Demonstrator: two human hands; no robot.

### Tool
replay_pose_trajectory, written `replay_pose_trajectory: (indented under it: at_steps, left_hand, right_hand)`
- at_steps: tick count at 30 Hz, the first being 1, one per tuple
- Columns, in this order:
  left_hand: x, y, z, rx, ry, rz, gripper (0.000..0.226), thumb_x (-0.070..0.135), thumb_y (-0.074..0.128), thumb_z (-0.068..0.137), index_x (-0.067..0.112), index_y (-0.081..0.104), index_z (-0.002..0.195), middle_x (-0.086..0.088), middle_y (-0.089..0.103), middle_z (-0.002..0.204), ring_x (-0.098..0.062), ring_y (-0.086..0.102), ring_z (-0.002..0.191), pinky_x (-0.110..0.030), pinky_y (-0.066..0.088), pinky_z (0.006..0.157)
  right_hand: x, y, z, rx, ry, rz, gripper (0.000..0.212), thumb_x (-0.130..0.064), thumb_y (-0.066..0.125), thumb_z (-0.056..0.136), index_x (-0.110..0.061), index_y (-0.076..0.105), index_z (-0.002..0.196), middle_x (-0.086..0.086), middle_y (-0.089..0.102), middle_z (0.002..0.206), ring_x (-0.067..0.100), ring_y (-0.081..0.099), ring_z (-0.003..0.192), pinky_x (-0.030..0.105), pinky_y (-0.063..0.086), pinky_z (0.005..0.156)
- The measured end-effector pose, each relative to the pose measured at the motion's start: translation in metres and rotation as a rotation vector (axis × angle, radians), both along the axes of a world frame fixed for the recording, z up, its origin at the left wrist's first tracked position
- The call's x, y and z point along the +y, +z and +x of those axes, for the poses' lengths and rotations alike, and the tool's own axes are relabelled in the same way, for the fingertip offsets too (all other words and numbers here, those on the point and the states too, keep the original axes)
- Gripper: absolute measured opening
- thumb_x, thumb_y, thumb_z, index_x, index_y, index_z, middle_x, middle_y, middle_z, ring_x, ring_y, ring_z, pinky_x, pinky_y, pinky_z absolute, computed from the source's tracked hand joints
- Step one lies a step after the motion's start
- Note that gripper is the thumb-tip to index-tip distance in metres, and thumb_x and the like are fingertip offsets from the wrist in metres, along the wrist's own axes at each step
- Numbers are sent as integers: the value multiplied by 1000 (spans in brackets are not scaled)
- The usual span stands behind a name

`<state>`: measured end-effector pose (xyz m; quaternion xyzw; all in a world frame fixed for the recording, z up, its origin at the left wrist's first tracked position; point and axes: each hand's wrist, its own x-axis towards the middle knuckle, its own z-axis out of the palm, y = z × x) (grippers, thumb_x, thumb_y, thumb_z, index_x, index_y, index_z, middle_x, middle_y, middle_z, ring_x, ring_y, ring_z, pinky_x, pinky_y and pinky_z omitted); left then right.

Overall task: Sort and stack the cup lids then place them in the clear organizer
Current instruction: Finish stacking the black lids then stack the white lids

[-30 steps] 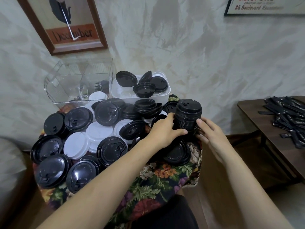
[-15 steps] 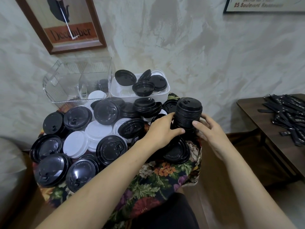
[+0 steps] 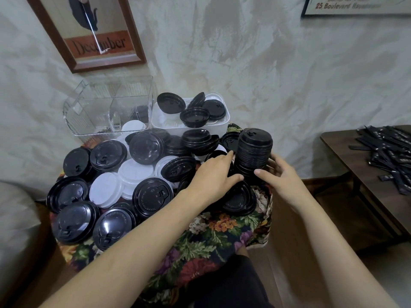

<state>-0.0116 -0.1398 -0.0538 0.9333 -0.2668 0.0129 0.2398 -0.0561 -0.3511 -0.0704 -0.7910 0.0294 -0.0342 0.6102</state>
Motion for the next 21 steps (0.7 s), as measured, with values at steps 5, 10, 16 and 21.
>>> replay_pose_trajectory:
  at_steps: [5,10,16,21]
  left_hand:
    - [6,-3,-11,-93,-22,72,53,41,54,104,20,46,152,-3,63,132,-28,58,121,-42,51,88]
    - [12,-8,-25,-245,-36,175,41,38,55,104,12,63,134,-2,65,131,-26,55,127,-41,51,95]
    - [29,-23,-38,-426,-32,308,46,38,70,94,6,71,127,-11,72,124,-37,59,129,-50,38,116]
    - [43,-25,-53,-475,2,316,53,39,73,92,6,68,133,-12,70,131,-38,59,131,-53,37,118]
  right_hand:
    - [0,1,-8,-6,28,-332,61,-27,71,99,-37,43,153,-23,54,141,-5,53,126,30,43,109]
    - [4,7,-23,4,30,-921,53,-35,63,101,-27,46,150,-2,65,132,23,60,119,35,46,81]
    - [15,4,-45,86,65,-1165,55,-47,56,101,-20,43,148,-1,55,124,20,47,123,32,42,80]
    - [30,5,-60,97,84,-1196,62,-43,52,104,-17,34,157,2,51,141,22,40,136,40,52,95]
